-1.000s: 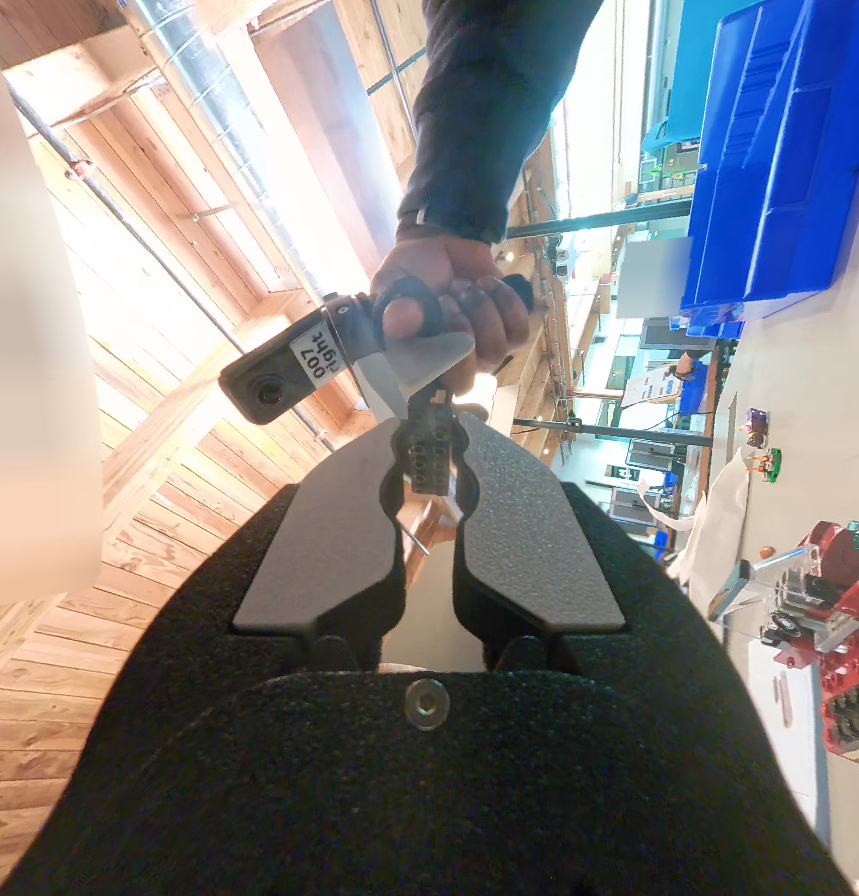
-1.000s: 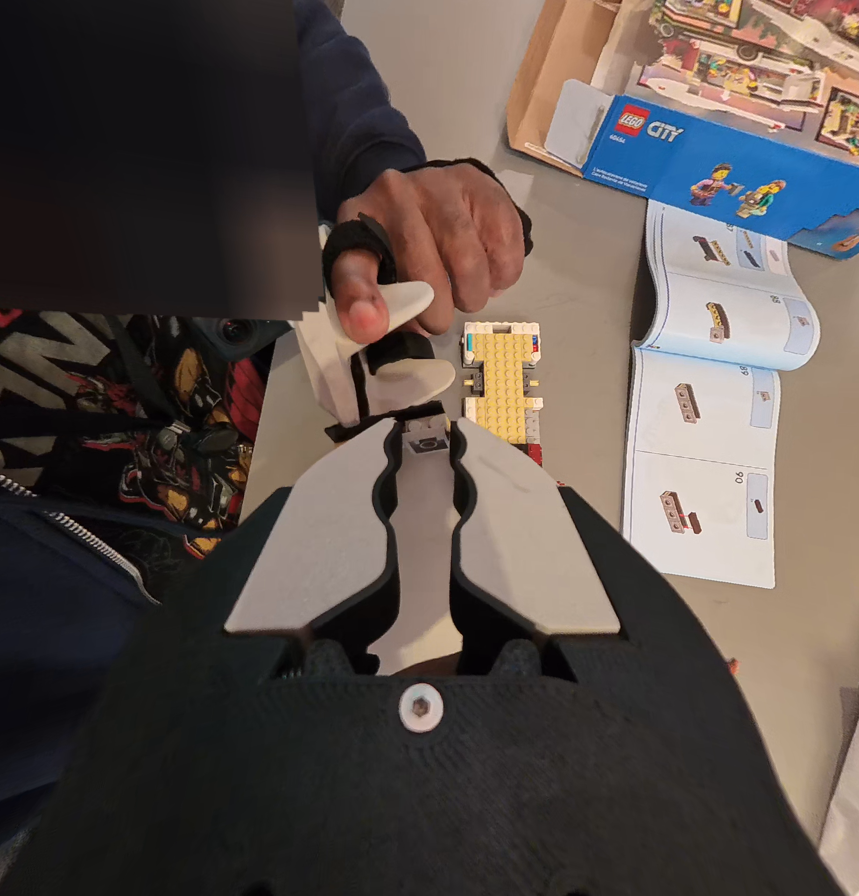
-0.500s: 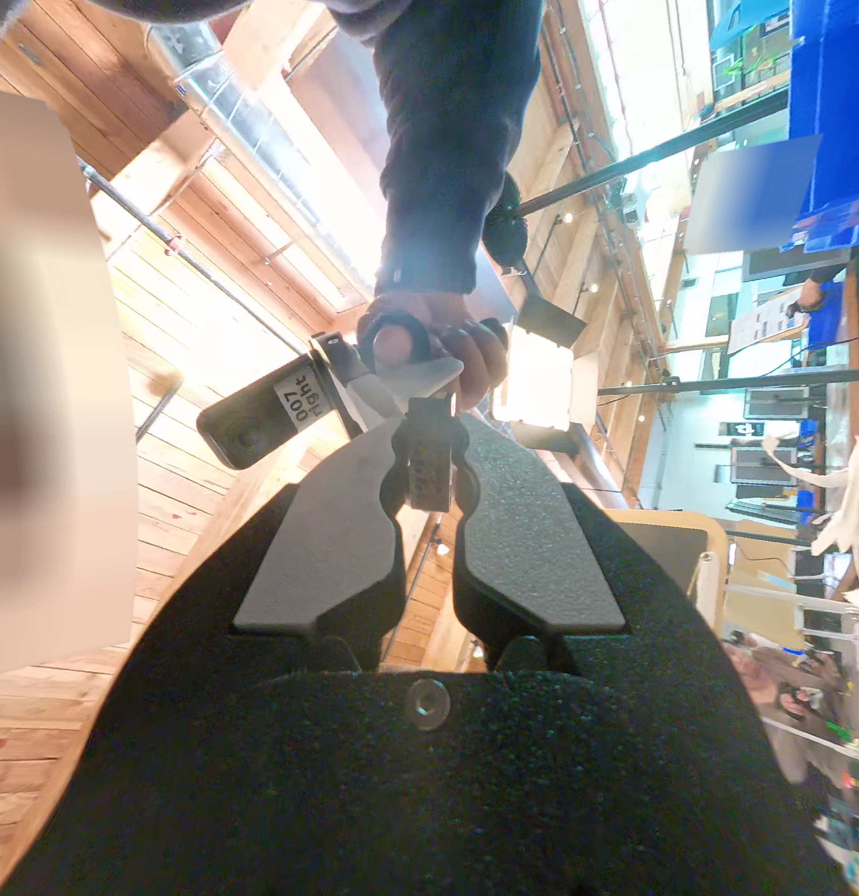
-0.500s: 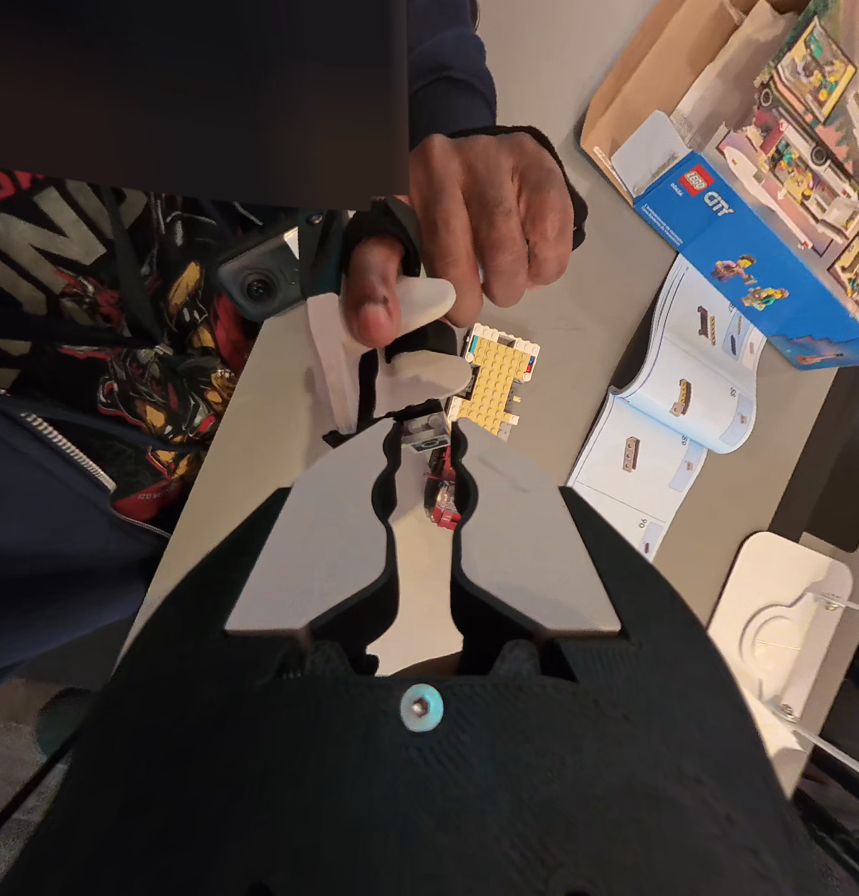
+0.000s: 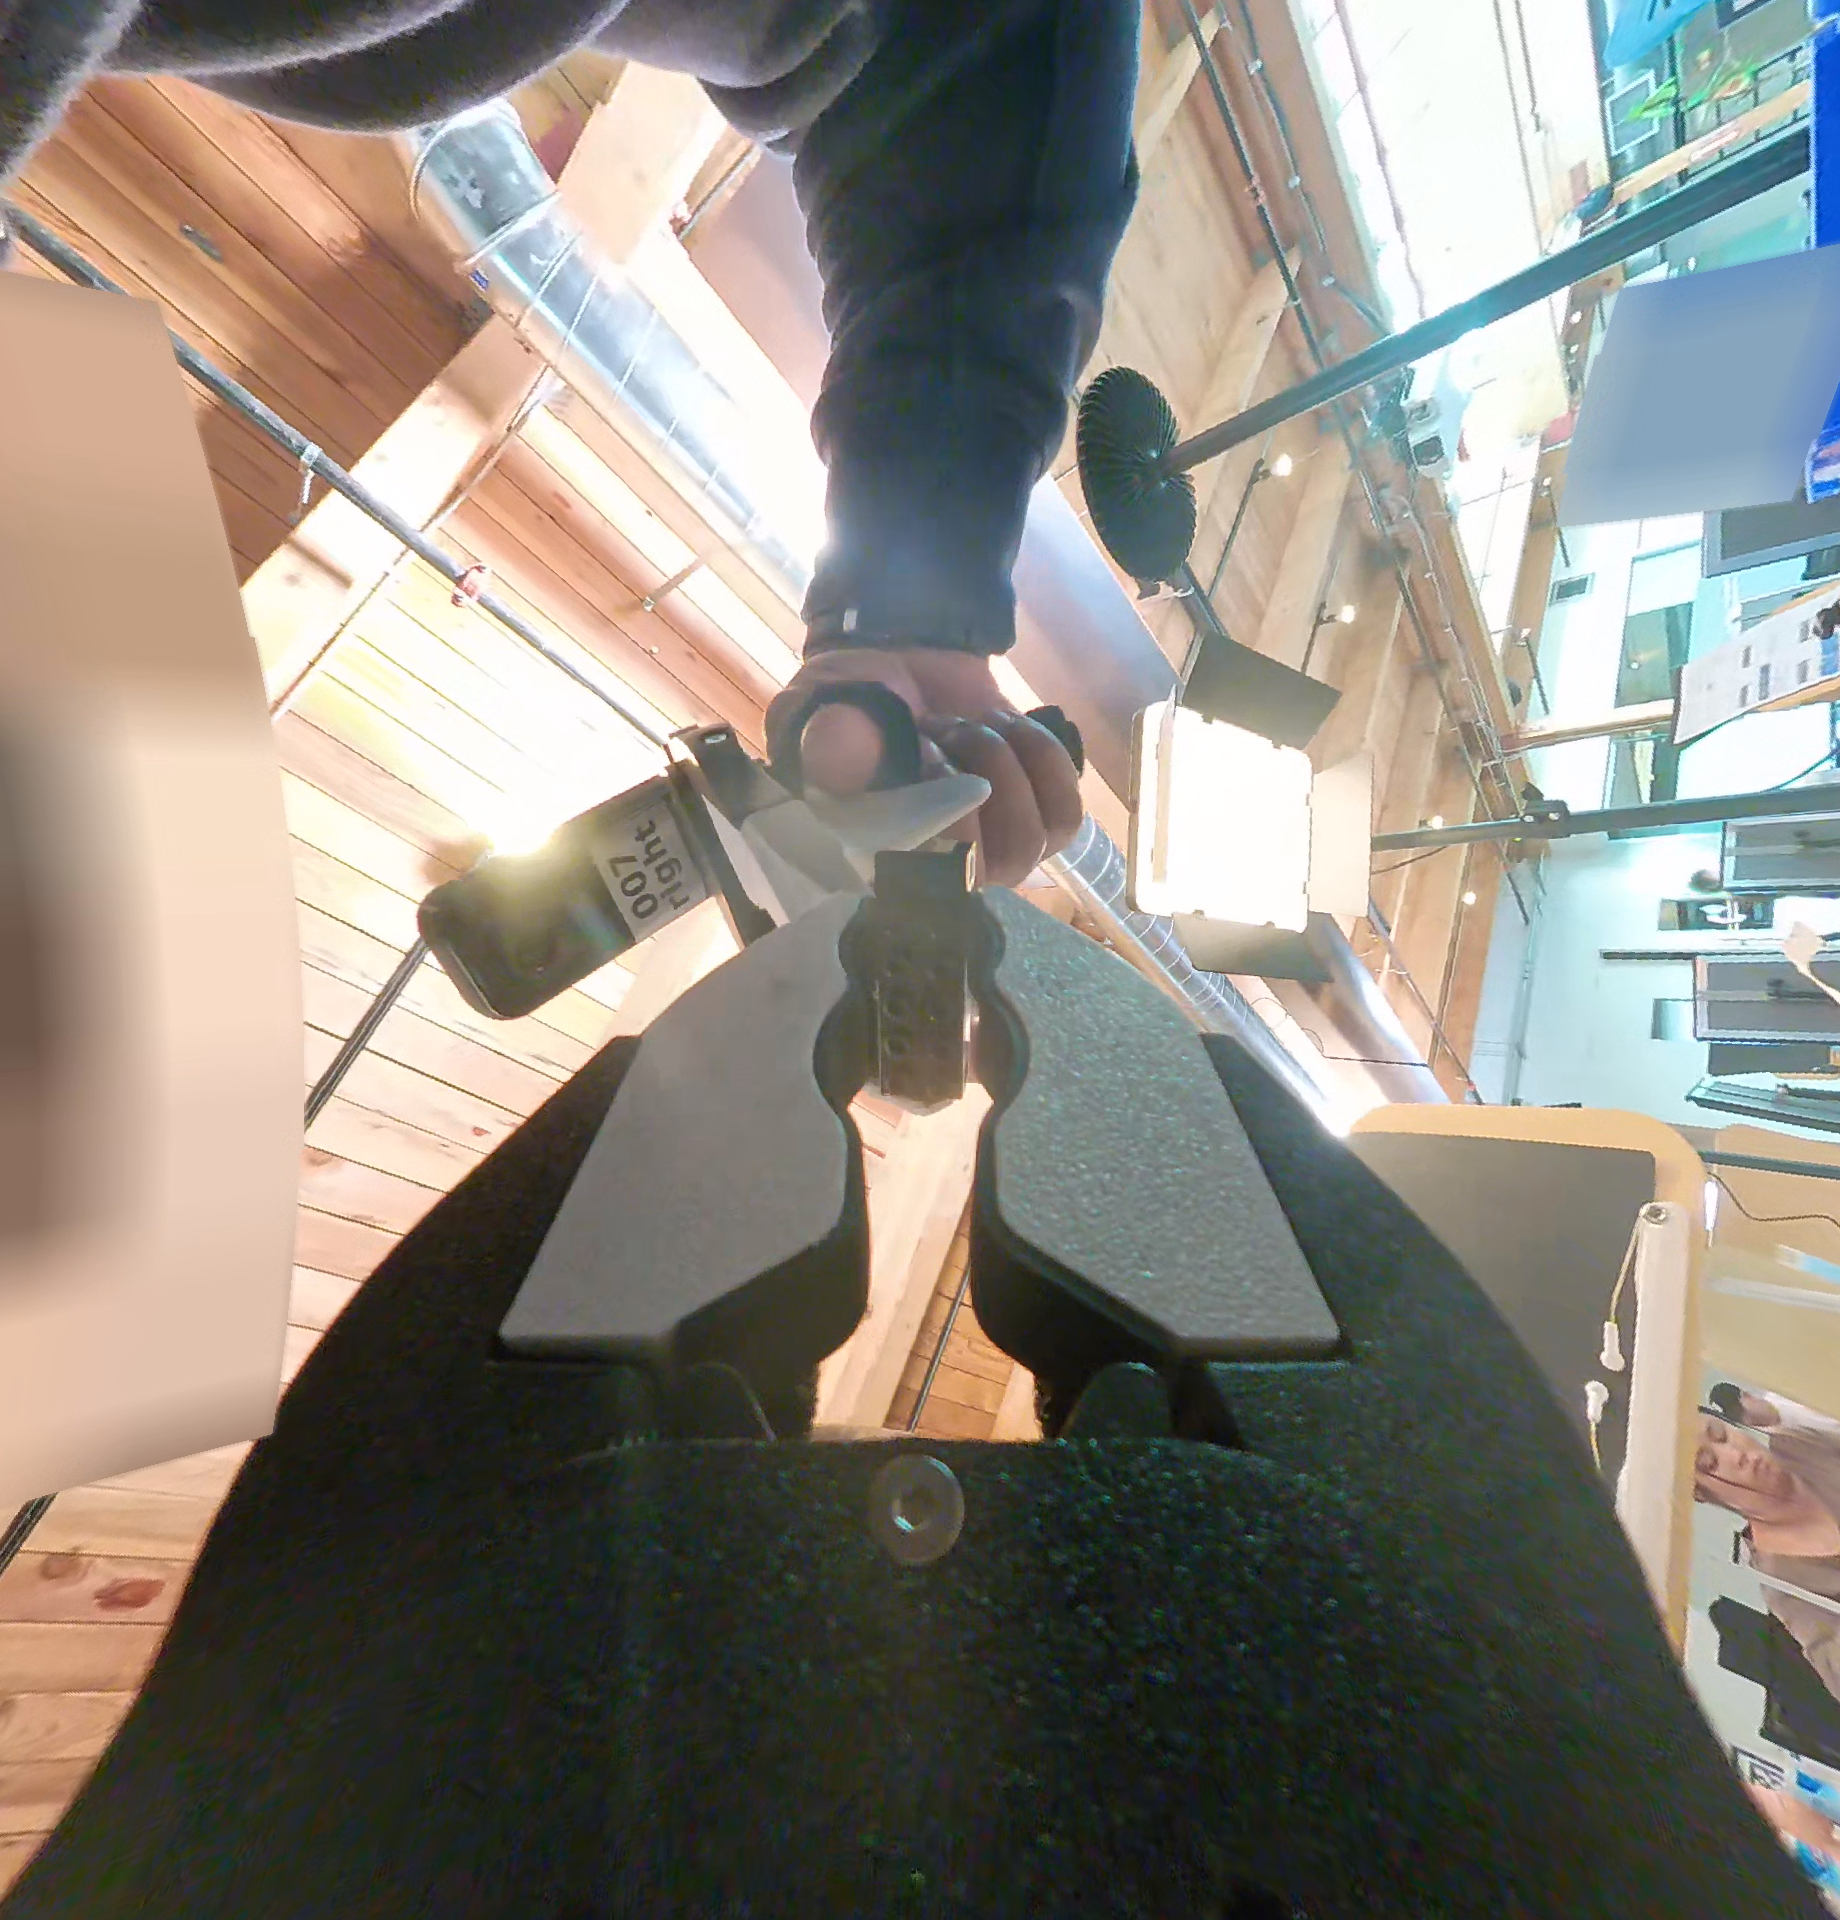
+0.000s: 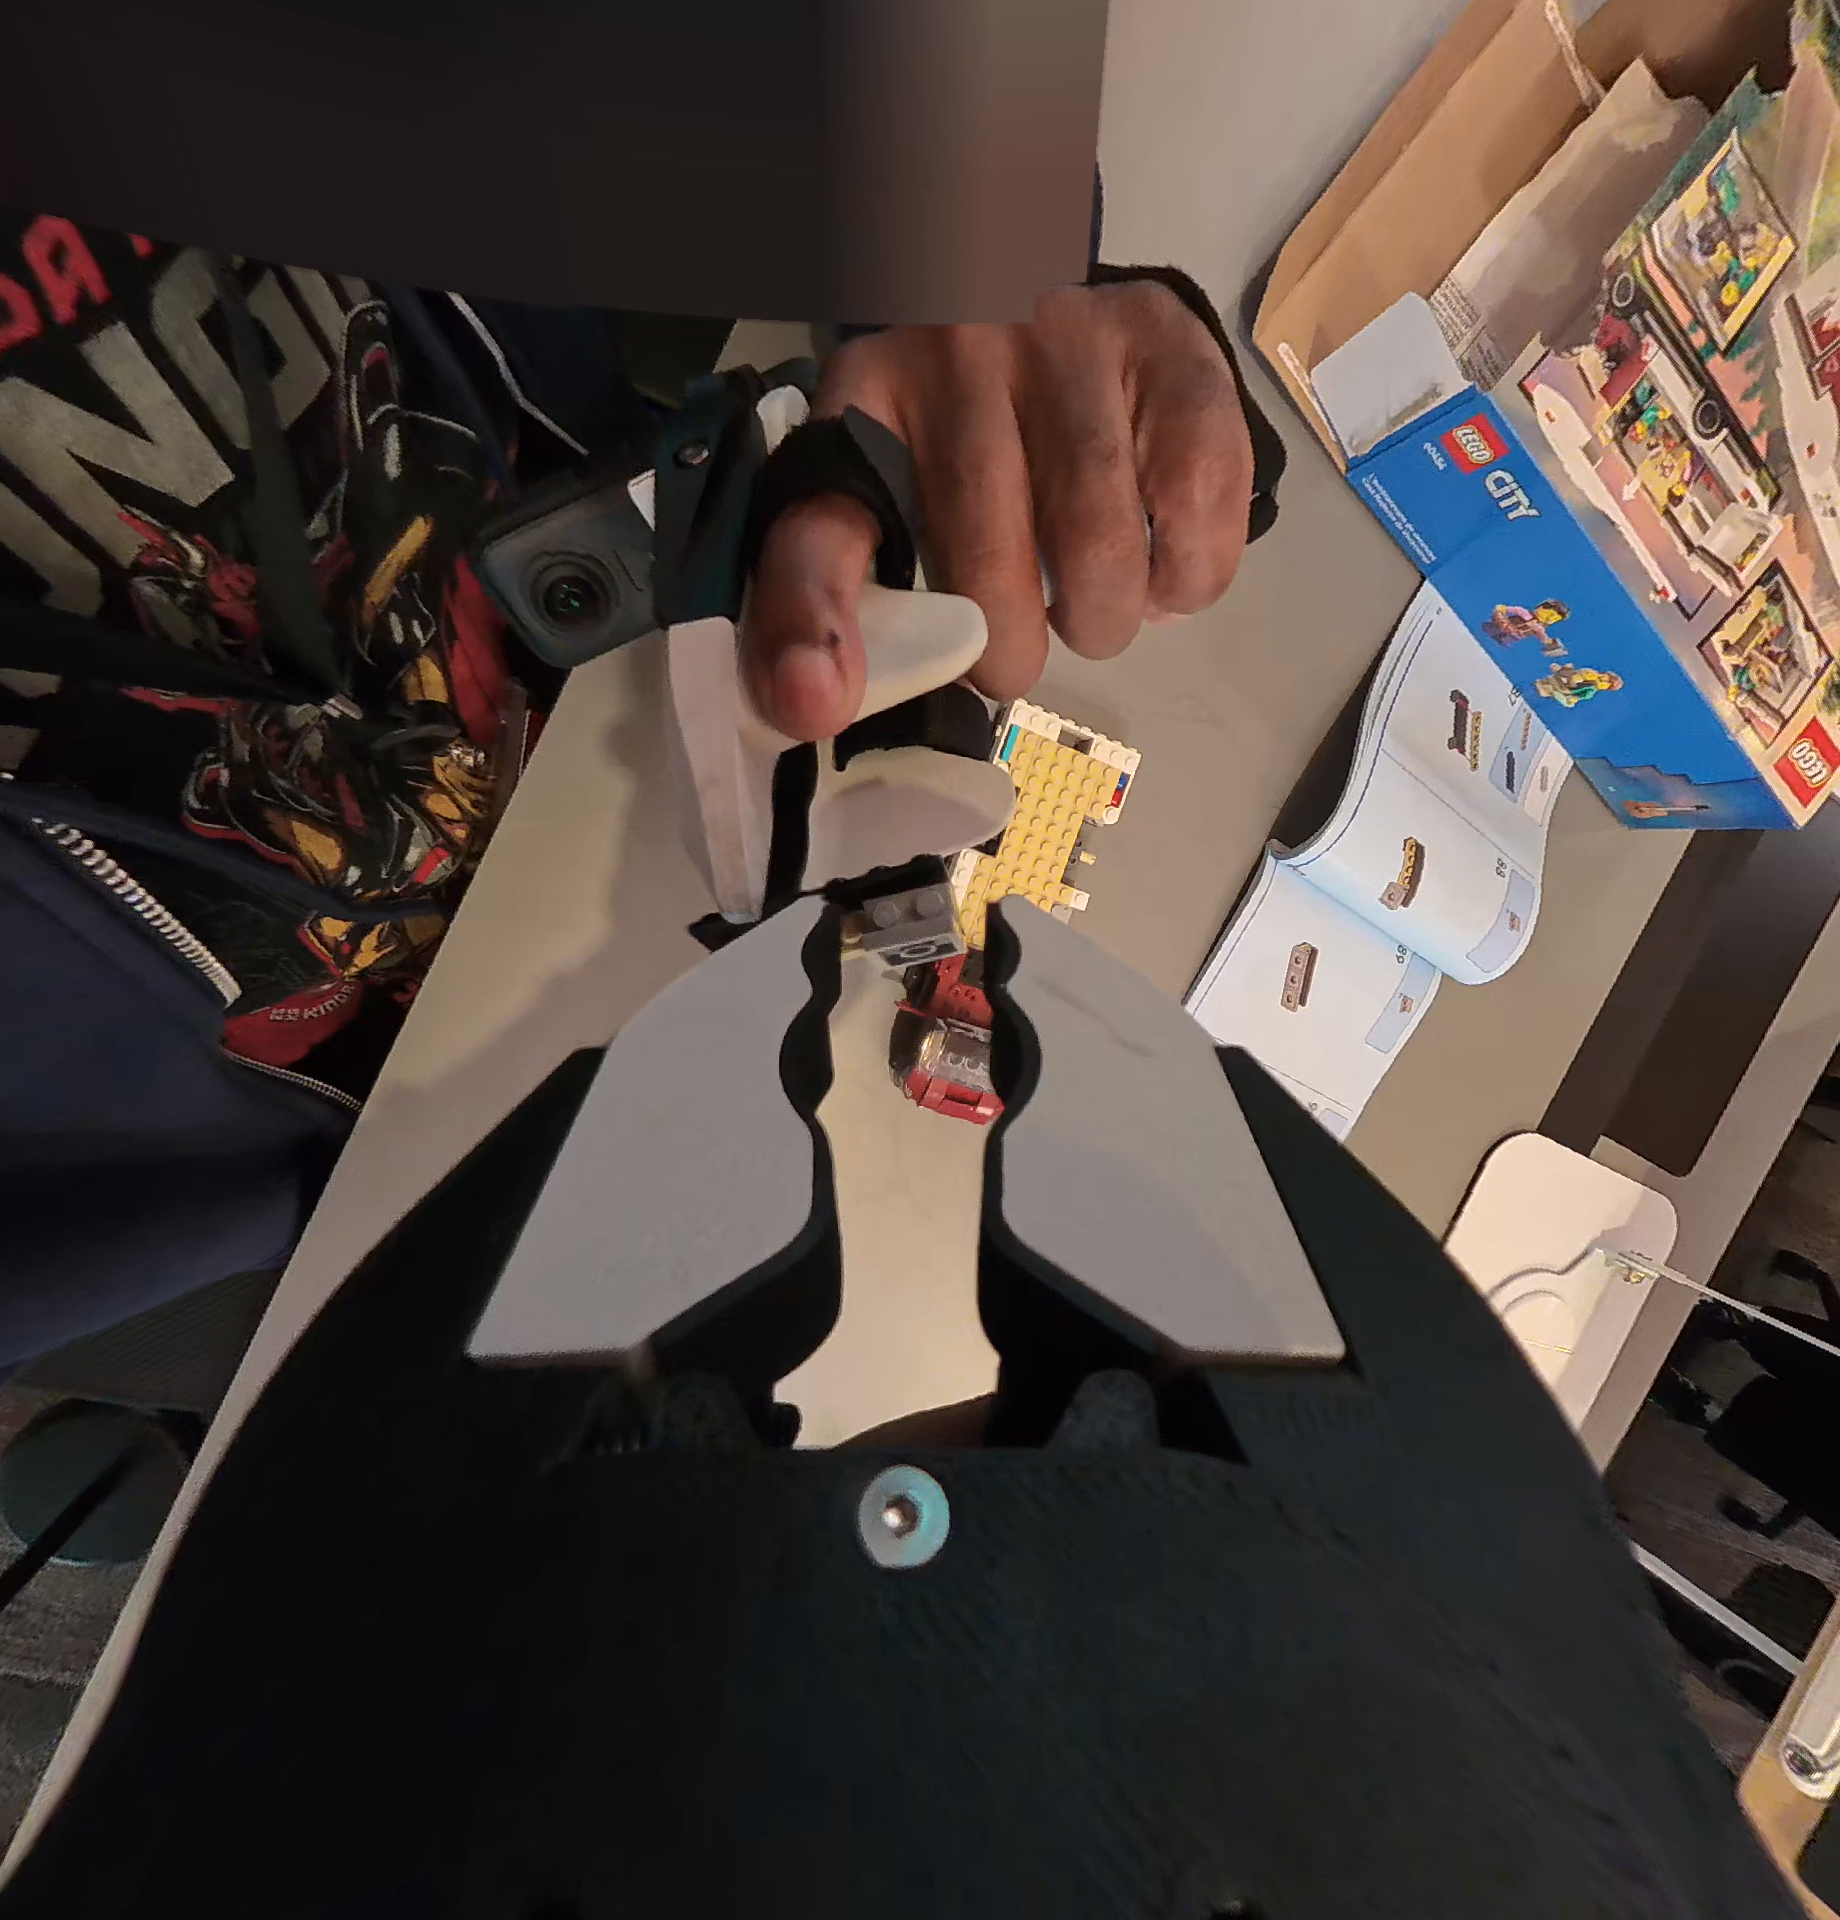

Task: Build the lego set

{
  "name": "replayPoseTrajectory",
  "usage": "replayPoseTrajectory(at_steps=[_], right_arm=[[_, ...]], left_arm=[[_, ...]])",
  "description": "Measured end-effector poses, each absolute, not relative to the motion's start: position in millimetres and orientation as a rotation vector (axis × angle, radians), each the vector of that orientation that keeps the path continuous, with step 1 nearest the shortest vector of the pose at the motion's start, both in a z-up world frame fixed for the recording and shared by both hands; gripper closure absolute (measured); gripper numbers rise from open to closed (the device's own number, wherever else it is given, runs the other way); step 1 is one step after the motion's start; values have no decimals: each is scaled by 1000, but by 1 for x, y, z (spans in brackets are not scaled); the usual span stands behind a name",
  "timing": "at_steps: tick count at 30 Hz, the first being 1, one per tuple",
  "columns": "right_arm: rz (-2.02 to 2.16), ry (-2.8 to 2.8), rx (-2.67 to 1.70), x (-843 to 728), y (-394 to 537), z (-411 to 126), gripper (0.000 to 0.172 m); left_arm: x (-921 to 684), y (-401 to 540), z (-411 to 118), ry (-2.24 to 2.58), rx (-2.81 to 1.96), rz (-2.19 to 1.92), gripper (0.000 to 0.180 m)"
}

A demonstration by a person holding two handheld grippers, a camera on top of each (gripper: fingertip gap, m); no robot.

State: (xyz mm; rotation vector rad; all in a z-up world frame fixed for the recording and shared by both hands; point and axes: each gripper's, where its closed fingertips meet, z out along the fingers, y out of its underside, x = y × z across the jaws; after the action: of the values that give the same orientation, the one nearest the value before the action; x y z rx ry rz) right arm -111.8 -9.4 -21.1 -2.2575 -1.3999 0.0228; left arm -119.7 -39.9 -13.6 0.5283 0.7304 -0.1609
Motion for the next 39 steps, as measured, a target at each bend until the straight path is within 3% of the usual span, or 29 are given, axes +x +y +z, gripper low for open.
replayPoseTrajectory(at_steps=[10, 22, 39], right_arm=[[22, -1279, -2265, -109, -12, -8, 135], [824, -384, -2195, -96, -21, -21, 126], [1122, -193, -2184, -104, -25, -37, 130]], left_arm=[[-122, -43, -12, 722, 531, -162, 165], [-122, -49, -22, 740, 558, -176, 165], [-117, -56, -37, 776, 600, -190, 165]])
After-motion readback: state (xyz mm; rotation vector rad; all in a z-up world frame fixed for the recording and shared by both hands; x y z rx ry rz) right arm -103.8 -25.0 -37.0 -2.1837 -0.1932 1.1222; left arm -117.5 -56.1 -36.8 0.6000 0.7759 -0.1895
